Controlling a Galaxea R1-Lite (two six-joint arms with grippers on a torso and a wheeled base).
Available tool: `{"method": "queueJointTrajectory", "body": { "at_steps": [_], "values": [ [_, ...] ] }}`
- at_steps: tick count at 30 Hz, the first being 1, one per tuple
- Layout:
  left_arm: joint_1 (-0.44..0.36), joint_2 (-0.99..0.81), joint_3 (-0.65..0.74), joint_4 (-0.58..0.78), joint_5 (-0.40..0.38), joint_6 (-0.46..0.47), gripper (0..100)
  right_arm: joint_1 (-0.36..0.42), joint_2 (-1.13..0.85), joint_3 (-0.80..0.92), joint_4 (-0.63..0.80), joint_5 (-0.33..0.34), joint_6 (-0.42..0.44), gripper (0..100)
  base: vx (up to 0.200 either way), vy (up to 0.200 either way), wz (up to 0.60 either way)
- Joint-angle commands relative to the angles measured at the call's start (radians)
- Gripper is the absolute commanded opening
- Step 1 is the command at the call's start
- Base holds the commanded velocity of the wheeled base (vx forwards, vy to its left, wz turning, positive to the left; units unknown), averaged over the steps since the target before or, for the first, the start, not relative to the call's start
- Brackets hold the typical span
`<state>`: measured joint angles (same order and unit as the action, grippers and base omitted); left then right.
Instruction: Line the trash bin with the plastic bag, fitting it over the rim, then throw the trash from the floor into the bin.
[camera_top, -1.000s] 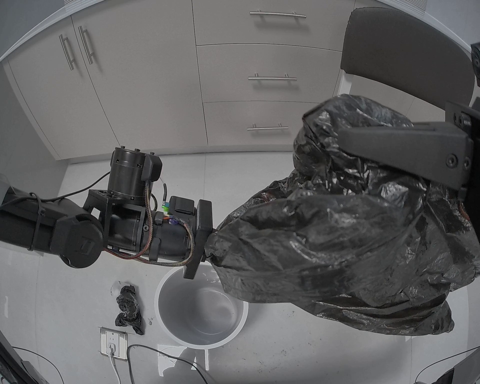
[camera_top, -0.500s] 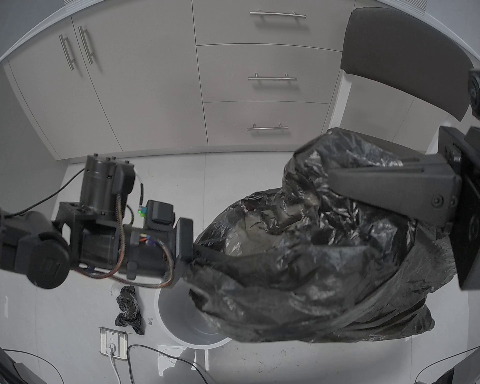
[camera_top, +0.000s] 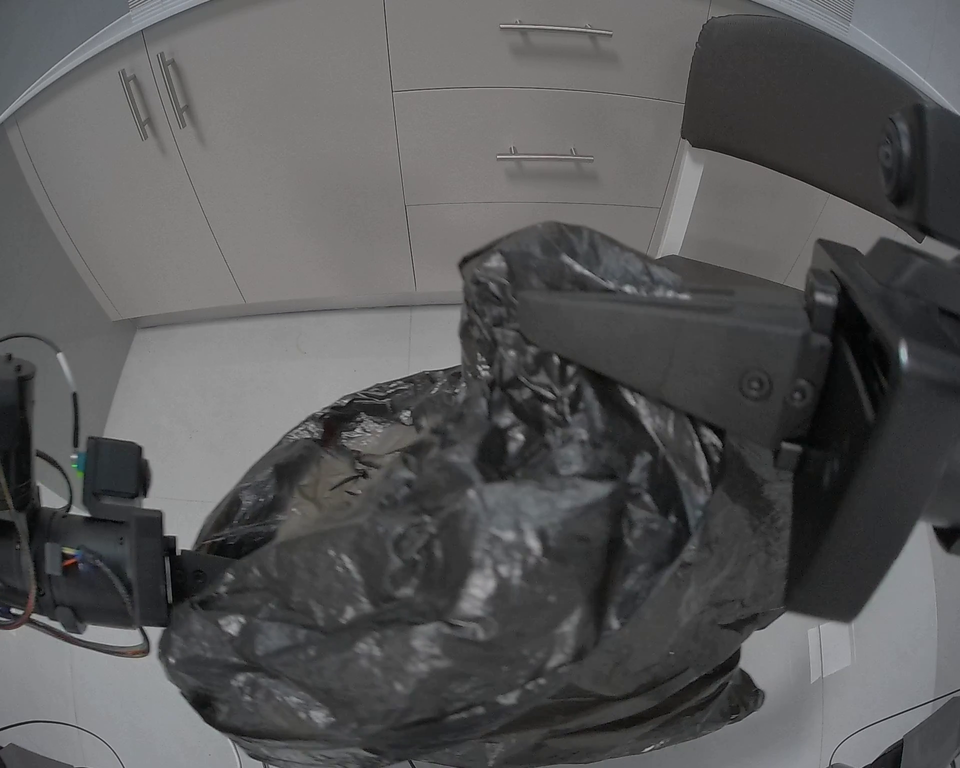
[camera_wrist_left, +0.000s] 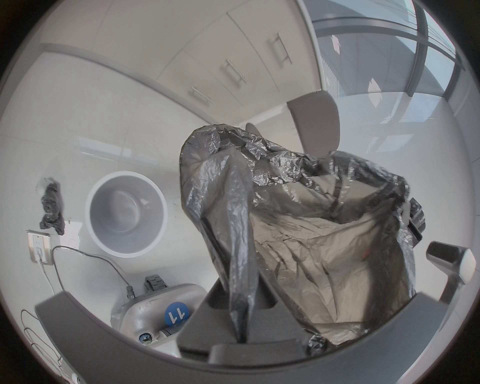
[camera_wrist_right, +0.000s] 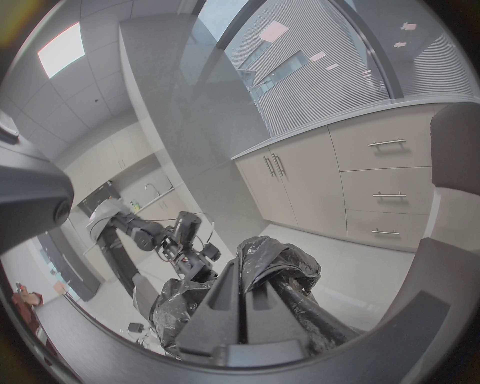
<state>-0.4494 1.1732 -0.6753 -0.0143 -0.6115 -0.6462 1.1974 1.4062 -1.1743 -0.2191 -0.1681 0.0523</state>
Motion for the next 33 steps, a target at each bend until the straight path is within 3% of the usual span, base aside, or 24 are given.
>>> {"method": "queueJointTrajectory", "body": {
  "at_steps": [1, 6, 16, 24, 30, 33],
  "values": [
    [0.112, -0.216, 0.028, 0.074, 0.009, 0.016, 0, 0.024, 0.116, 0.031, -0.164, -0.045, 0.06, 0, 0.0, 0.0, 0.0],
    [0.136, -0.323, -0.004, 0.166, 0.009, 0.017, 0, 0.021, 0.192, 0.048, -0.319, -0.036, 0.066, 0, 0.0, 0.0, 0.0],
    [0.147, -0.435, -0.035, 0.301, 0.01, 0.016, 0, 0.062, 0.324, 0.044, -0.384, -0.033, 0.172, 0, 0.0, 0.0, 0.0],
    [0.146, -0.377, -0.03, 0.292, 0.055, 0.02, 0, 0.056, 0.349, 0.059, -0.439, -0.031, 0.167, 0, 0.0, 0.0, 0.0],
    [0.13, -0.302, 0.003, 0.191, 0.173, 0.125, 0, 0.034, 0.366, 0.094, -0.445, -0.03, 0.173, 0, 0.0, 0.0, 0.0],
    [0.115, -0.285, 0.01, 0.16, 0.19, 0.129, 0, 0.002, 0.402, 0.087, -0.493, -0.021, 0.173, 0, 0.0, 0.0, 0.0]
  ]
}}
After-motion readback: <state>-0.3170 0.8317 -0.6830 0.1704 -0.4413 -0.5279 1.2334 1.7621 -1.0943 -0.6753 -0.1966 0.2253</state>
